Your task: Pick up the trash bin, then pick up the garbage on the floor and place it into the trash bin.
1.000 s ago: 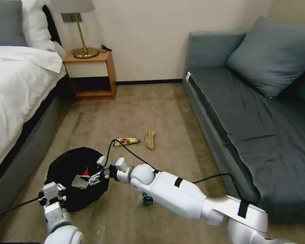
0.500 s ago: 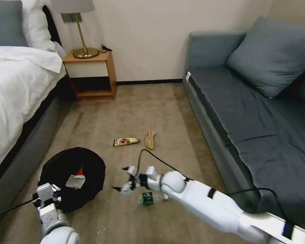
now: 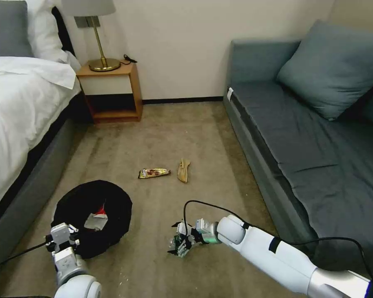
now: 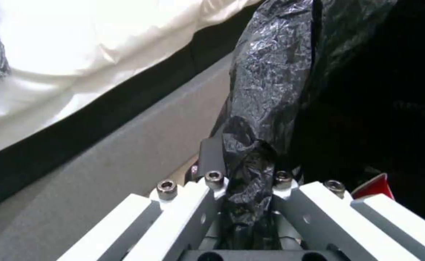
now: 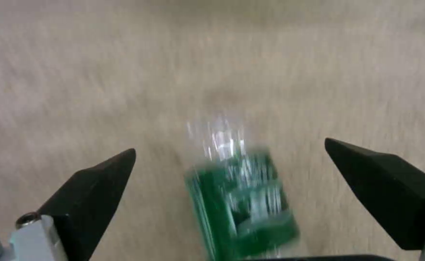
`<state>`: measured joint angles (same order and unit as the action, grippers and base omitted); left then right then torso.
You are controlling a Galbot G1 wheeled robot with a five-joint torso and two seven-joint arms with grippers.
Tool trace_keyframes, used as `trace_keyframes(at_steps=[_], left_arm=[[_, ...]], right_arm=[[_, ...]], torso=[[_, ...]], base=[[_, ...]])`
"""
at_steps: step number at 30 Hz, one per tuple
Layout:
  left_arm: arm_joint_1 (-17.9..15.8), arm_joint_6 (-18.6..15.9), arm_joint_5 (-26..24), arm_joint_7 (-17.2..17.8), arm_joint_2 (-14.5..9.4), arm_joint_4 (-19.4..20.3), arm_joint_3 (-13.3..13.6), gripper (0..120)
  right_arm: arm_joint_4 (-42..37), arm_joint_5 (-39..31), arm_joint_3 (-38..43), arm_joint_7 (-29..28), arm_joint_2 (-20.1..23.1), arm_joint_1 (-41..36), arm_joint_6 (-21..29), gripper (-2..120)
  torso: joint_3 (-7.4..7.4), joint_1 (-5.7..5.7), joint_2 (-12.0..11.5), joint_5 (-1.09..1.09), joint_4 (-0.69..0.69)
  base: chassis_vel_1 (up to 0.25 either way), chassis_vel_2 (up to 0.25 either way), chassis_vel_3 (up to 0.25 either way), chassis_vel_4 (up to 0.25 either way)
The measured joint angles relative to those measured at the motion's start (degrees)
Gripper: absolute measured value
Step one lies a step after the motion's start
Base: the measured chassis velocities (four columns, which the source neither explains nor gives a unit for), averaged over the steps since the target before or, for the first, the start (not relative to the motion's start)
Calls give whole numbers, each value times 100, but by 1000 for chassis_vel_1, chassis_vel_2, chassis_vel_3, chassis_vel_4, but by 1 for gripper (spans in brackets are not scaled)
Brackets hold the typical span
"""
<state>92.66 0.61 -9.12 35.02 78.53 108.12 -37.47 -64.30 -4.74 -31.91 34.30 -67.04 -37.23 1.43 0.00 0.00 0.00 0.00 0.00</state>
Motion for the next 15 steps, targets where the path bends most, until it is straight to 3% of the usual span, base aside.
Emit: trace_keyframes(at_steps=[15], left_arm=[[133,102,69,-9,92,13,-29,3]], right_arm=[[1390,682,379,-108,-608,92,-410,100]], torso=[[0,0,0,0,0]], base=[[0,0,0,0]])
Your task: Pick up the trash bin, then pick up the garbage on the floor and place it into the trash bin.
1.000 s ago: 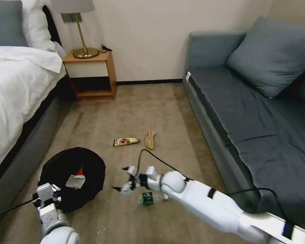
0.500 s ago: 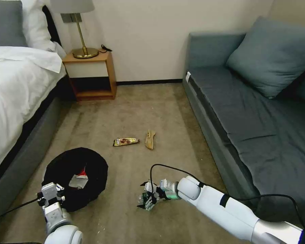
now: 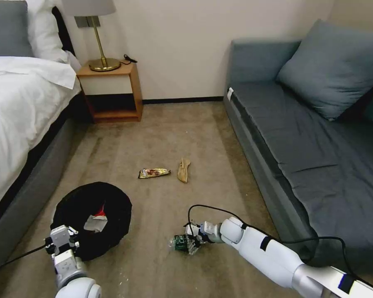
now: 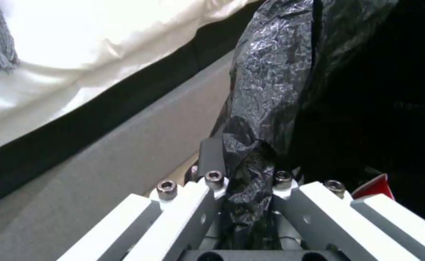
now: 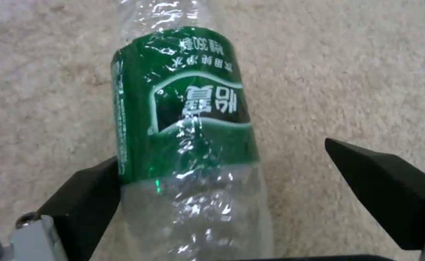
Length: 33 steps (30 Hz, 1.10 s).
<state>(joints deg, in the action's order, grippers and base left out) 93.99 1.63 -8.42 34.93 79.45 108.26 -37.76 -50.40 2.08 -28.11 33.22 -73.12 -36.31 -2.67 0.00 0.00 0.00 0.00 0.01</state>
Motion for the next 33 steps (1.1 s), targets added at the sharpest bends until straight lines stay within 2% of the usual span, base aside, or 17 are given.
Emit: trace_keyframes(at_steps=[2,5,6,9,10,13,14,19,26,33], left_arm=[[12,9,4,0,3,2,-7,3],[35,30,14,-1,13,7,-29,3],[35,30,14,-1,13,7,-29,3],[53,49,32,-1,37,11,-30,3],[53,49,32,-1,37,11,-30,3],[65,69,60,-1,58,11,-26,3],[65,69,60,-1,58,11,-26,3],[70,71,71,-2,53,12,-23,3],[93,71,88,-1,54,22,-16,3],[120,76,111,-2,76,21,-4,3]], right_arm=[[43,26,18,20,-27,1,-11,99],[117,60,67,68,-83,7,-55,87],[117,60,67,68,-83,7,-55,87],[85,55,81,91,-76,9,-72,73],[85,55,81,91,-76,9,-72,73],[-4,12,84,98,-50,7,-83,59],[-4,12,84,98,-50,7,-83,59],[-175,-90,80,110,-22,-3,-84,38],[-309,-197,112,111,-20,14,-79,26],[-565,-472,214,101,-42,87,-54,26]], torso=[[0,0,0,0,0],[0,0,0,0,0],[0,0,0,0,0],[0,0,0,0,0],[0,0,0,0,0],[0,0,0,0,0],[0,0,0,0,0],[0,0,0,0,0],[0,0,0,0,-1],[0,0,0,1,-1]], base=[[0,0,0,0],[0,0,0,0],[0,0,0,0],[0,0,0,0],[0,0,0,0],[0,0,0,0],[0,0,0,0],[0,0,0,0],[0,0,0,0],[0,0,0,0]])
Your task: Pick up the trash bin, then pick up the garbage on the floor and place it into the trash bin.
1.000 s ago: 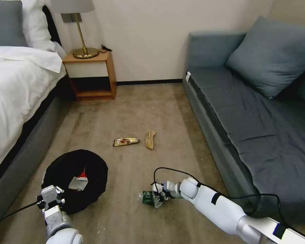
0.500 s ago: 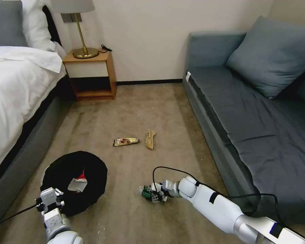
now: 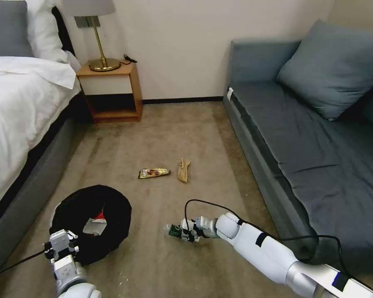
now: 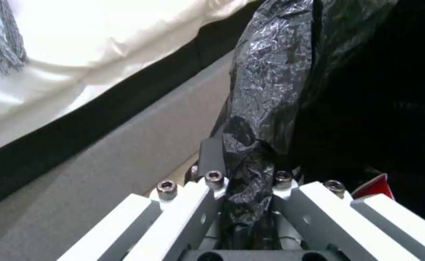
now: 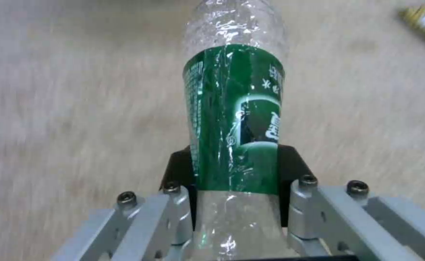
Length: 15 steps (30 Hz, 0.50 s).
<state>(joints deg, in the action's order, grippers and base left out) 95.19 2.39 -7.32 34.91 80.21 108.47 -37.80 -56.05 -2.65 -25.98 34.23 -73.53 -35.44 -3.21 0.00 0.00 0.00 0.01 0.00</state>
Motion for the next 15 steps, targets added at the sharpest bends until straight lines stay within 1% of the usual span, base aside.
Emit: trace_keyframes(at_steps=[3,4,6,8,9,10,11,12,13,15], left_arm=[[6,22,49,0,39,-14,30,3],[6,22,49,0,39,-14,30,3],[7,30,75,0,68,-25,55,3],[7,35,110,0,102,-28,87,3],[7,35,110,0,102,-28,87,3],[10,38,124,0,110,-28,97,3],[25,46,135,0,119,-27,105,3],[34,53,136,0,123,-28,104,3],[34,53,136,0,123,-28,104,3],[48,68,132,0,124,-27,95,3]], right_arm=[[-232,-359,106,-89,-152,108,31,26],[-232,-359,106,-89,-152,108,31,26],[-336,-670,160,-193,-279,168,53,26],[-537,-1254,194,-443,-485,240,167,26],[-537,-1254,194,-443,-485,240,167,26],[-628,-1506,194,-543,-563,262,219,26],[-813,-2122,168,-729,-716,300,325,26],[-926,-2516,123,-861,-802,313,392,26],[-926,-2516,123,-861,-802,313,392,26],[-1177,-3283,-34,-1164,-985,328,595,26]], torso=[[0,0,0,0,0],[0,0,0,0,0],[0,0,0,0,0],[0,0,0,0,0],[0,0,0,0,0],[0,0,0,1,1],[0,0,0,1,0],[0,0,0,1,0],[0,0,0,1,0],[0,0,0,1,1]], base=[[0,0,0,0],[0,0,0,0],[0,0,0,0],[0,0,0,0],[0,0,0,0],[0,0,0,0],[0,0,0,0],[0,0,0,0],[0,0,0,0],[0,0,0,0]])
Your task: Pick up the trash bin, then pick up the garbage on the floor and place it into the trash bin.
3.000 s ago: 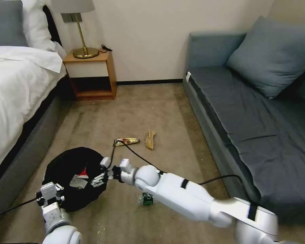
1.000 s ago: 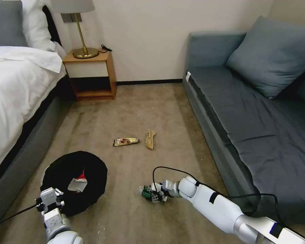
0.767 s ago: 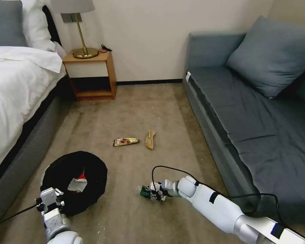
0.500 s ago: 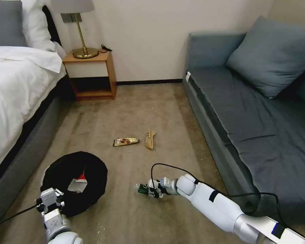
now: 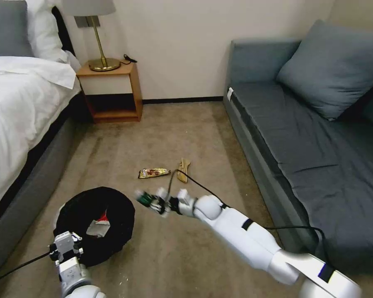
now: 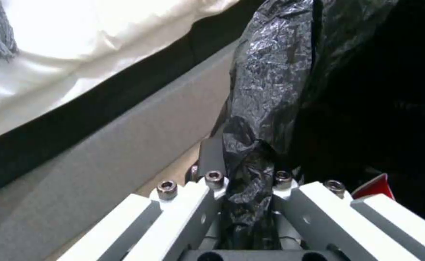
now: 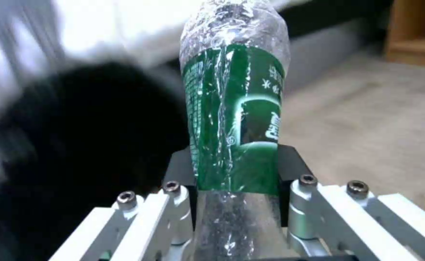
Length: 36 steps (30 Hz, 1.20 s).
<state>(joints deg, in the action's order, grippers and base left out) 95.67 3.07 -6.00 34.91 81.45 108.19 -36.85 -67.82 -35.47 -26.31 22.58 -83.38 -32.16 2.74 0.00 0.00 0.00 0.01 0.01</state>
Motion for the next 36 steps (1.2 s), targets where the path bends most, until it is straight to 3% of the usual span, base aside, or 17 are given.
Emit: trace_keyframes(at_steps=[2,9,19,32,36], left_arm=[[7,12,-26,1,-1,17,-11,3],[-46,109,-280,0,13,167,-20,3],[-48,256,-410,6,3,268,-45,3],[-61,240,-354,-32,144,327,195,3],[-75,239,-352,-33,145,292,178,3]], right_arm=[[-154,-534,-189,-200,-207,-1,138,26],[-200,-807,-594,-366,-669,-158,119,26],[8,-682,-700,-284,-692,-224,35,26],[740,-66,-629,-259,-832,-94,-273,26],[744,50,-658,-255,-824,-112,-309,38]], torso=[[0,0,0,0,1],[0,0,0,0,0],[0,0,0,0,-2],[0,0,0,-1,-1],[0,0,0,-1,-1]], base=[[0,0,0,0],[0,0,0,0],[0,0,0,0],[0,0,0,0],[0,0,0,0]])
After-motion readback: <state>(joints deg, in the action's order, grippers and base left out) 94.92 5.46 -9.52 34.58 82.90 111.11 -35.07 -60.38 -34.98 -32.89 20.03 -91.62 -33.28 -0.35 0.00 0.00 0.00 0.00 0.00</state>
